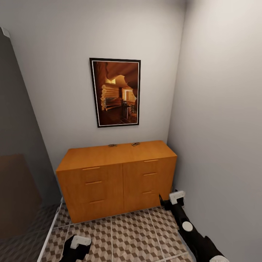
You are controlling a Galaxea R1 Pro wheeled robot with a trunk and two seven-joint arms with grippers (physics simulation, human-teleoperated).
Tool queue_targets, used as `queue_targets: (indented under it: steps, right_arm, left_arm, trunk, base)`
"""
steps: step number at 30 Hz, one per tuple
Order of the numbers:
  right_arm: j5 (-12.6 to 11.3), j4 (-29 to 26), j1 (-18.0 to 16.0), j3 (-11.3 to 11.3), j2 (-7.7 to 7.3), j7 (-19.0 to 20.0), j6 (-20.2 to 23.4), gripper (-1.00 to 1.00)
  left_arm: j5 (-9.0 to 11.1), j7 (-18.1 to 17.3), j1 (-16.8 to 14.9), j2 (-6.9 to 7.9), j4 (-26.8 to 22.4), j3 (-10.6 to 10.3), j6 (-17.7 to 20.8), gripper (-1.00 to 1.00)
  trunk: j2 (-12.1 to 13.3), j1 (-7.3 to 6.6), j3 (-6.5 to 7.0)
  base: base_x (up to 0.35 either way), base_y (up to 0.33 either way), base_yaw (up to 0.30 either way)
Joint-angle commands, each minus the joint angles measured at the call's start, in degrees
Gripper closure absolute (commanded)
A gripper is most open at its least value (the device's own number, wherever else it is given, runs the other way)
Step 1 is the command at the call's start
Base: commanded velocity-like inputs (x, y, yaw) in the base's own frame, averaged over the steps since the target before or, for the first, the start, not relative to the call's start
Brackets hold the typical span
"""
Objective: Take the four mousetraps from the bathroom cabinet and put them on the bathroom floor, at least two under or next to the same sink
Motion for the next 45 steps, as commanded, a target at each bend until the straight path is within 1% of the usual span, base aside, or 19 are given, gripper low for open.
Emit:
queue_targets:
  steps: [1,4,5,7,10,14,21,30,33,35,39,40,45]
  right_arm:
    - [0.52,-2.08,-0.03,0.29,-0.05,-0.57,1.81,-1.00]
    - [0.53,-6.44,-0.03,0.29,-0.03,-0.53,5.42,-1.00]
    - [0.51,-8.67,-0.03,0.29,-0.03,-0.49,7.26,-1.00]
    - [0.52,-10.87,-0.03,0.29,-0.03,-0.40,9.09,-1.00]
    - [0.49,-15.60,-0.03,0.25,-0.02,-0.17,13.52,-1.00]
    - [0.37,-18.50,-0.08,0.21,-0.02,0.00,16.67,-1.00]
    - [0.17,-19.43,-0.18,0.21,-0.01,0.18,17.72,-1.00]
    - [0.10,-19.56,-0.84,0.21,0.05,0.23,18.39,-1.00]
    - [0.05,-19.57,-2.32,0.20,0.09,0.30,19.89,-1.00]
    - [0.02,-19.57,-4.80,0.20,0.19,1.57,22.31,-1.00]
    - [0.01,-19.57,-7.10,0.20,0.53,3.53,24.02,-1.00]
    - [-0.04,-19.57,-8.37,0.20,0.71,4.49,25.00,-1.00]
    - [-0.21,-19.57,-11.53,0.20,1.02,6.23,28.06,-1.00]
  left_arm:
    - [0.52,-0.17,-0.05,-0.04,0.19,-0.48,-0.22,-1.00]
    - [0.52,-0.17,-0.05,-0.04,0.19,-0.48,-0.11,-1.00]
    - [0.52,-0.17,-0.05,-0.04,0.19,-0.48,-0.07,-1.00]
    - [0.52,-0.17,-0.05,-0.04,0.19,-0.48,-0.05,-1.00]
    - [0.52,-0.17,-0.05,-0.04,0.19,-0.48,0.00,-1.00]
    - [0.52,-0.17,-0.05,-0.04,0.19,-0.49,0.32,-1.00]
    - [0.52,-0.17,-0.05,-0.04,0.19,-0.49,1.23,-1.00]
    - [0.52,-0.17,-0.05,-0.04,0.19,-0.48,1.47,-1.00]
    - [0.52,-0.17,-0.05,-0.04,0.19,-0.48,1.48,-1.00]
    - [0.52,-0.17,-0.05,-0.04,0.19,-0.48,1.49,-1.00]
    - [0.52,-0.17,-0.05,-0.04,0.19,-0.48,1.49,-1.00]
    - [0.52,-0.17,-0.05,-0.04,0.19,-0.48,1.49,-1.00]
    - [0.52,-0.17,-0.05,-0.04,0.19,-0.48,1.49,-1.00]
  trunk:
    - [-0.04,0.02,-0.03]
    - [-0.04,0.02,-0.03]
    - [-0.04,0.02,-0.03]
    - [-0.04,0.02,-0.03]
    - [-0.04,0.02,-0.03]
    - [-0.04,0.02,-0.03]
    - [-0.04,0.02,-0.03]
    - [-0.04,0.02,-0.03]
    - [-0.04,0.02,-0.03]
    - [-0.04,0.02,-0.03]
    - [-0.04,0.02,-0.03]
    - [-0.04,0.02,-0.03]
    - [-0.04,0.02,-0.03]
  base:
    - [0.000,0.000,0.000]
    - [0.000,0.000,0.000]
    - [0.000,0.000,0.000]
    - [0.000,0.000,0.000]
    - [0.000,0.000,0.000]
    - [0.000,0.000,0.000]
    - [0.000,0.000,0.000]
    - [0.000,0.000,0.000]
    - [0.000,0.000,0.000]
    - [0.000,0.000,0.000]
    - [0.000,0.000,0.000]
    - [0.000,0.000,0.000]
    - [0.000,0.000,0.000]
